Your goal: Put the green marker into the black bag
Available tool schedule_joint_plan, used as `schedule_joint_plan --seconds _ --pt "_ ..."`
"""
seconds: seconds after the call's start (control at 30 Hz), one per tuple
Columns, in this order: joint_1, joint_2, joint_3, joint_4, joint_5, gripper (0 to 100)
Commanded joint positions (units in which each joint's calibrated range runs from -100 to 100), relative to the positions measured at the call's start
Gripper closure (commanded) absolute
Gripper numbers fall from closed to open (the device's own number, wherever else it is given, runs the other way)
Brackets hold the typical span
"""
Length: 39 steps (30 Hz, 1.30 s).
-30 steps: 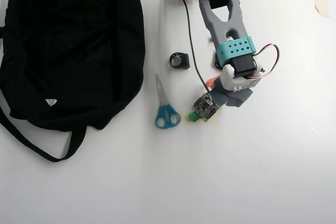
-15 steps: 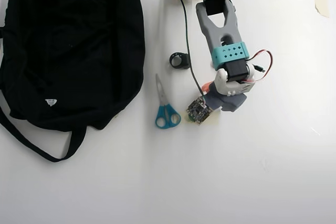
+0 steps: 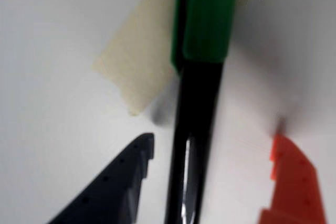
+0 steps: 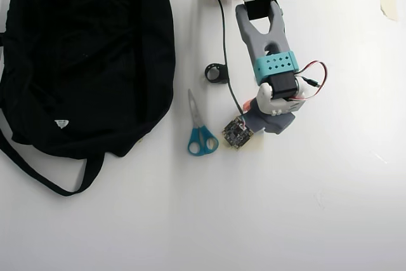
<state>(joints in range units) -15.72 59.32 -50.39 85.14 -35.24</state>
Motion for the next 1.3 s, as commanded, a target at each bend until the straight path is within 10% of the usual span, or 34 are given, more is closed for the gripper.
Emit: schedule_joint_plan --seconds 0.0,1.27 --pt "-0.73 1.1 0.08 0.39 -0.05 73" --pt "-1.33 1.18 0.35 6.67 0.0 93"
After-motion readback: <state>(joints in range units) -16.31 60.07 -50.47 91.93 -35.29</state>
